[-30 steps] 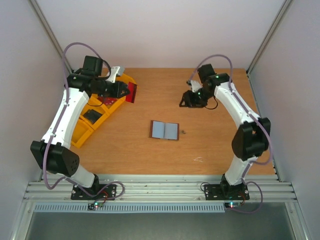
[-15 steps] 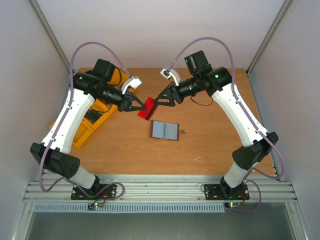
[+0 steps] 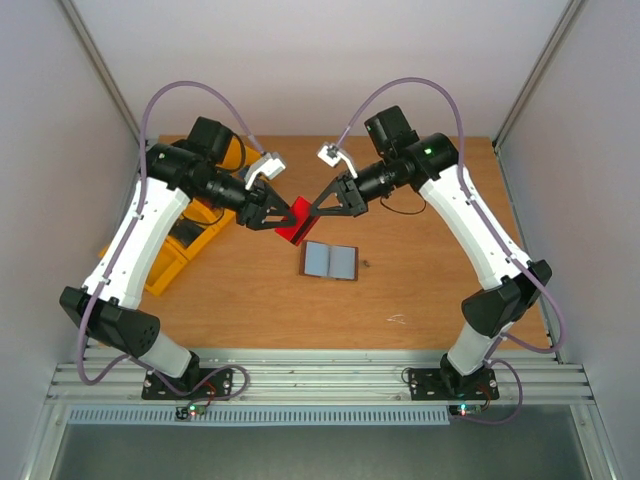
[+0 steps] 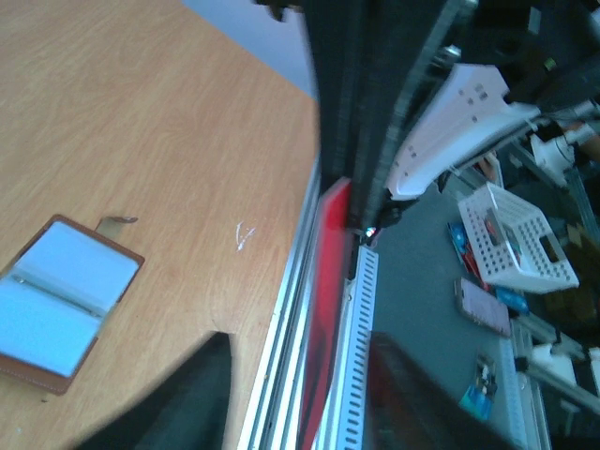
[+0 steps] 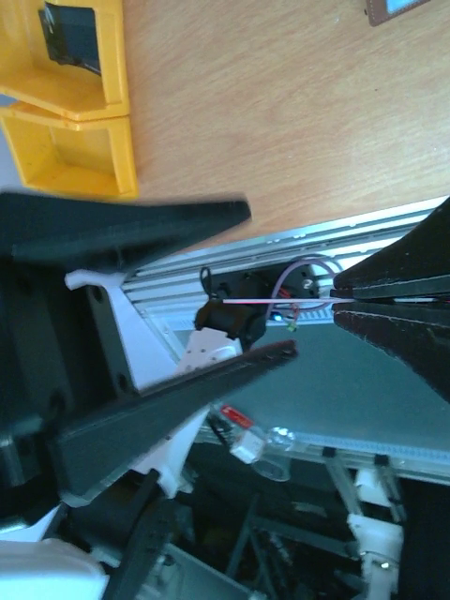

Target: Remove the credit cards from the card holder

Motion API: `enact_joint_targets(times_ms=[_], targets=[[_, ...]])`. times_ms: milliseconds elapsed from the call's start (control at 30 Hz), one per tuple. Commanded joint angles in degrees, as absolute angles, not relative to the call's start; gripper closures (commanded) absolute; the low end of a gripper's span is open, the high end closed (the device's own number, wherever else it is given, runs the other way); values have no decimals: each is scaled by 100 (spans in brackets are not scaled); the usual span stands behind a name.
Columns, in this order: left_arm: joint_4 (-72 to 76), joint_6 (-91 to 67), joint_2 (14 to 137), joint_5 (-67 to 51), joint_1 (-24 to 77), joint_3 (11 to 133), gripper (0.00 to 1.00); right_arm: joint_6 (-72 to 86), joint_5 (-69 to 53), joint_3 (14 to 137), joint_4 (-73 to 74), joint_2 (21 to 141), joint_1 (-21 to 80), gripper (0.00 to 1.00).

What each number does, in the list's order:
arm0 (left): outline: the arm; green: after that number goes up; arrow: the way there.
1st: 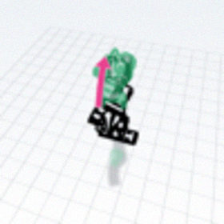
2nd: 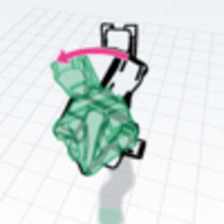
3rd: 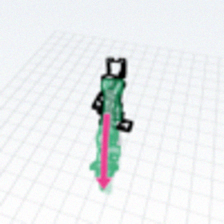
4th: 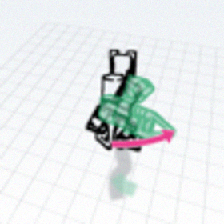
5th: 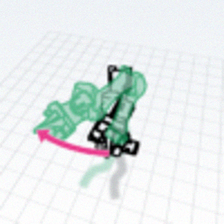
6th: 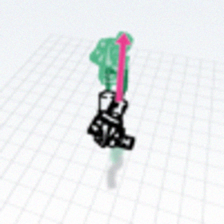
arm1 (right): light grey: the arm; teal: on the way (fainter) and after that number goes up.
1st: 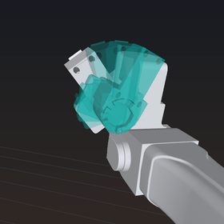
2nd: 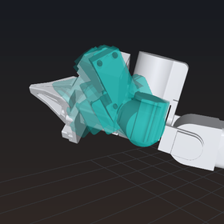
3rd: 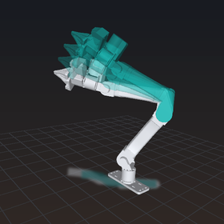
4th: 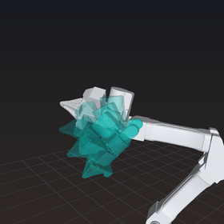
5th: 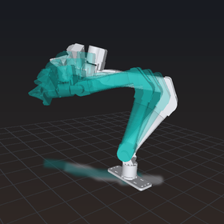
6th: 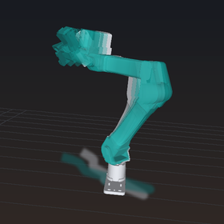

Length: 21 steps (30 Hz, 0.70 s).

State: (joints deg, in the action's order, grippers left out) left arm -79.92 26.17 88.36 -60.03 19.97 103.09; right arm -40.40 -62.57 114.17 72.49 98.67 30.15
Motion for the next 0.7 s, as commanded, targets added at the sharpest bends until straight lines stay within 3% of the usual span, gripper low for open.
enact_joint_targets(times_ms=[0,100,233,367,533,667], targets=[[-7244,1790,8796,-5202,1967,10610,36,-3114,-6259,11437,6262,9484,2740,99],[-7613,1555,9013,-4201,1799,11913,30,-2219,-6074,11400,5225,9212,2454,99],[-7520,1862,8789,-4195,1559,13150,22,-1407,-5632,11409,4126,8798,2389,99],[-6307,1584,7934,-5157,1564,12102,21,-677,-5058,10912,2530,8190,2391,99],[-3925,-1100,7654,-5773,1563,11038,23,418,-4828,9954,220,7656,2444,99],[-914,-3457,7582,-6138,1564,10305,27,717,-4599,9805,-274,7583,2513,99]])
